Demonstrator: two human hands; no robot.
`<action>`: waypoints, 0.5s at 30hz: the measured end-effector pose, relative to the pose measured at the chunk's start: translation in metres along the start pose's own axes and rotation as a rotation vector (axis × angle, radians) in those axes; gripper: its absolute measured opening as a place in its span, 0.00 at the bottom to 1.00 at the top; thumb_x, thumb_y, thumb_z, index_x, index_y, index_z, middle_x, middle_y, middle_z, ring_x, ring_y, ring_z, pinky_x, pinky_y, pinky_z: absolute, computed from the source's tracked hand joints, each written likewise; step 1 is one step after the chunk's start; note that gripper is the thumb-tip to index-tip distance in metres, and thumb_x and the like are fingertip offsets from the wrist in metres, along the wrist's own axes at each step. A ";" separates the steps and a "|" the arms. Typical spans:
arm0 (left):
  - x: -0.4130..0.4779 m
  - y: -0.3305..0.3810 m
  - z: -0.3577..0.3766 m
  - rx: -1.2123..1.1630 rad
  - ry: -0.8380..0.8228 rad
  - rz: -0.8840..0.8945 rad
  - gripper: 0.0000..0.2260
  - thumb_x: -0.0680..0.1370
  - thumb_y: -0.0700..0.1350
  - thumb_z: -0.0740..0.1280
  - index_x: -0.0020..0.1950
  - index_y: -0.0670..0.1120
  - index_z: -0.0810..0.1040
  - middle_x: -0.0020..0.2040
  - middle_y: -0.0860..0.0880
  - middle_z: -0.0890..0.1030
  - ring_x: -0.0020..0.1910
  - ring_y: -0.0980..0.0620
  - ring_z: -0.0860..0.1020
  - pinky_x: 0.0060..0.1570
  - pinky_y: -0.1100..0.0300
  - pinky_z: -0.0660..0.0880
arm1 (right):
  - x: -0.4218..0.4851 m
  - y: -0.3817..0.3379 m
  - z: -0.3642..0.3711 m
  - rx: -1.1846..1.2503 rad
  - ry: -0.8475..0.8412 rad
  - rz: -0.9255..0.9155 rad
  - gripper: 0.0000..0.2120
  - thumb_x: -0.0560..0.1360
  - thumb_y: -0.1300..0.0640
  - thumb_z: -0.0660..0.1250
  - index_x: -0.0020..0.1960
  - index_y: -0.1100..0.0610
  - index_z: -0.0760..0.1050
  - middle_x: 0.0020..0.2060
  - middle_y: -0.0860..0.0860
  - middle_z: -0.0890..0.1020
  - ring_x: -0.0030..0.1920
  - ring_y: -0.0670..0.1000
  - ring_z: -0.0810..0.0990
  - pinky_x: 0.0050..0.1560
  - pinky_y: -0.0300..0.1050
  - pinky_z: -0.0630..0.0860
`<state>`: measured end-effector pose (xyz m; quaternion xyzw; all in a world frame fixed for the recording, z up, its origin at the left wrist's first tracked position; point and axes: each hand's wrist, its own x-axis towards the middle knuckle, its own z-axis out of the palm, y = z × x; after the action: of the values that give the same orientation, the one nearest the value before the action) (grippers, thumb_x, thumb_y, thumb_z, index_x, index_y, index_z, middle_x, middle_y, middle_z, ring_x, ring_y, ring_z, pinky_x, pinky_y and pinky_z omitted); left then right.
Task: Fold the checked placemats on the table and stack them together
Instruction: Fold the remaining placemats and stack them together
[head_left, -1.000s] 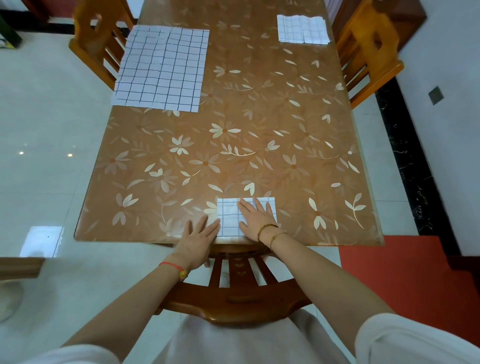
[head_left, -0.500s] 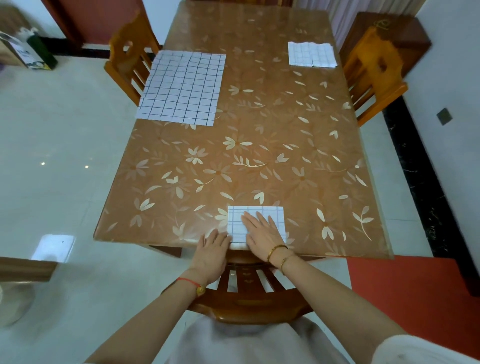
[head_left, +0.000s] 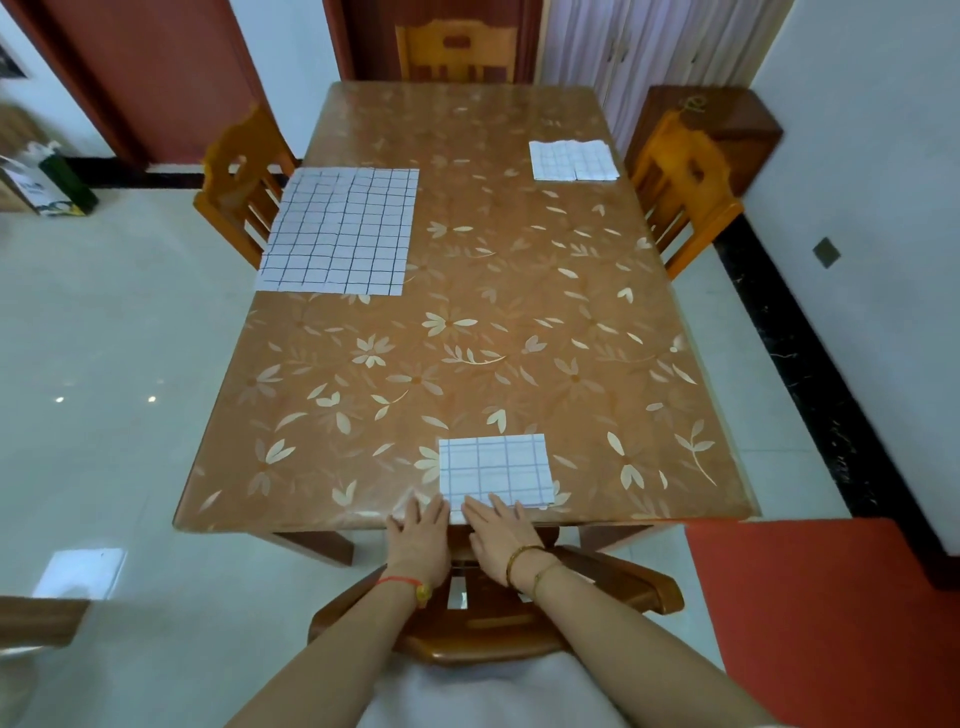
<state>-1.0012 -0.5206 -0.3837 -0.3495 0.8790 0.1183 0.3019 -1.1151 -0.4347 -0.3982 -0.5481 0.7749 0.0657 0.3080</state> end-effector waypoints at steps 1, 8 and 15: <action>0.000 0.001 0.000 0.005 -0.012 -0.008 0.36 0.80 0.44 0.63 0.81 0.48 0.45 0.81 0.51 0.46 0.79 0.40 0.45 0.75 0.36 0.53 | -0.001 0.001 0.000 -0.002 -0.007 0.006 0.25 0.84 0.51 0.47 0.79 0.51 0.49 0.79 0.44 0.50 0.79 0.54 0.47 0.76 0.61 0.45; 0.003 0.004 0.001 0.020 -0.058 -0.037 0.40 0.78 0.44 0.66 0.81 0.48 0.42 0.81 0.50 0.44 0.79 0.38 0.44 0.73 0.34 0.54 | -0.011 0.016 -0.002 0.050 -0.012 0.096 0.24 0.83 0.52 0.45 0.79 0.49 0.52 0.78 0.42 0.51 0.79 0.54 0.47 0.76 0.61 0.44; 0.005 0.002 0.002 -0.008 -0.066 -0.030 0.40 0.78 0.43 0.65 0.81 0.50 0.42 0.81 0.50 0.45 0.79 0.38 0.45 0.73 0.33 0.53 | -0.029 0.051 -0.006 0.076 -0.033 0.224 0.23 0.83 0.54 0.46 0.78 0.47 0.53 0.78 0.41 0.52 0.78 0.55 0.48 0.76 0.62 0.47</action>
<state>-1.0040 -0.5207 -0.3885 -0.3596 0.8629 0.1286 0.3309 -1.1565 -0.3939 -0.3899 -0.4447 0.8281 0.0792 0.3320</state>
